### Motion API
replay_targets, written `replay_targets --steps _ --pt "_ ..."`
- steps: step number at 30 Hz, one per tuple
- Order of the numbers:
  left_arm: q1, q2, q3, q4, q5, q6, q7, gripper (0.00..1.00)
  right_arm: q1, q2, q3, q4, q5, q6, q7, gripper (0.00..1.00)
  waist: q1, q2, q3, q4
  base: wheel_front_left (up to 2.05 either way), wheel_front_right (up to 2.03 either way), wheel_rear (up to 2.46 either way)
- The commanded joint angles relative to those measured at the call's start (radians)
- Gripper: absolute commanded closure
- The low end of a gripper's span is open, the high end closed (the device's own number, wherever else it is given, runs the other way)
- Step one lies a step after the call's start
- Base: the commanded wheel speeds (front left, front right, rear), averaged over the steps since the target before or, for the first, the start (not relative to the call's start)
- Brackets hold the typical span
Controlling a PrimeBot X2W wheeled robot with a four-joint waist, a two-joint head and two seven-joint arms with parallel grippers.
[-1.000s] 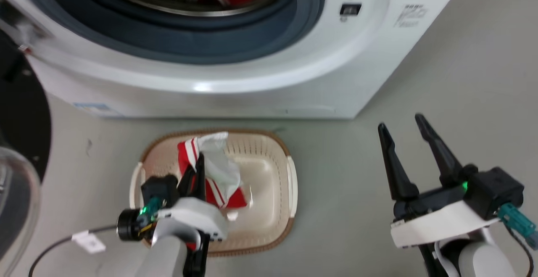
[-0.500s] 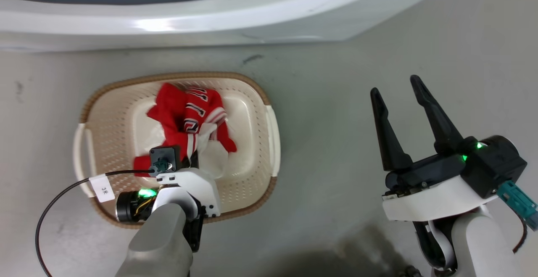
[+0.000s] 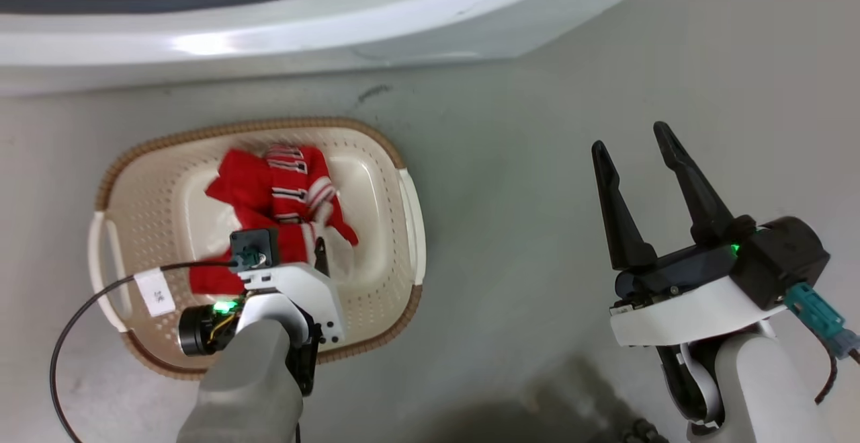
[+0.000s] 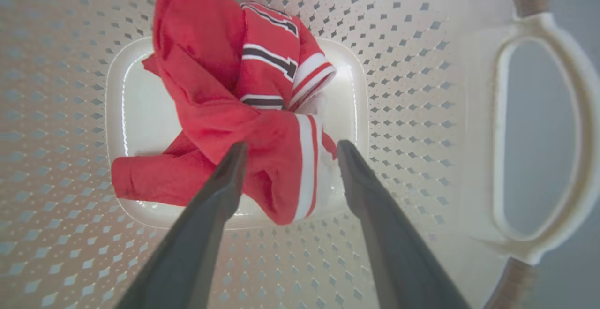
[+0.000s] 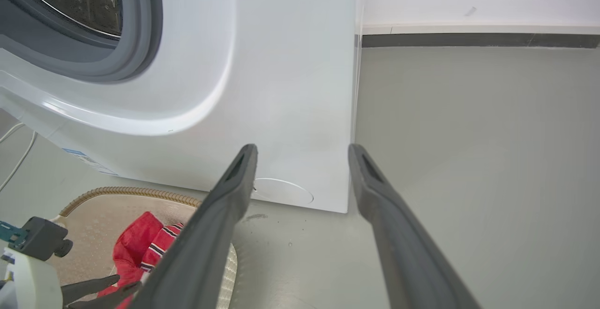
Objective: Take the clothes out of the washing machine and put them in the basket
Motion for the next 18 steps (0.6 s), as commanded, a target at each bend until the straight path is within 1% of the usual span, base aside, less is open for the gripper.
replay_targets --steps 1,5,10,13,18 --pt "0.039 -0.001 0.006 -0.027 0.000 -0.007 -0.002 0.00 0.002 0.001 -0.003 0.014 -0.005 0.000 -0.007 0.00 -0.0002 0.0000 -0.083 0.017 0.00 0.00 0.00" --pt "0.129 -0.001 0.019 -0.113 0.006 -0.021 -0.002 0.00 0.036 0.001 -0.018 0.046 -0.009 0.000 -0.012 0.00 -0.0002 0.0000 -0.220 0.034 0.00 0.00 0.00" --pt "0.257 -0.001 0.026 -0.255 0.024 -0.024 -0.002 0.00 0.085 0.001 -0.058 0.054 -0.023 0.000 0.005 0.00 -0.0002 0.0000 -0.373 0.061 0.00 0.00 0.00" --pt "0.329 -0.001 0.033 -0.365 0.029 -0.019 -0.002 0.00 0.117 0.001 -0.083 0.045 -0.031 0.000 0.019 0.00 -0.0002 0.0000 -0.440 0.077 0.00 0.00 0.00" --pt "0.430 -0.001 0.046 -0.561 0.056 -0.008 -0.002 0.00 0.157 0.001 -0.121 0.019 -0.038 0.000 0.043 0.00 -0.0002 0.0000 -0.513 0.099 0.00 0.00 0.00"
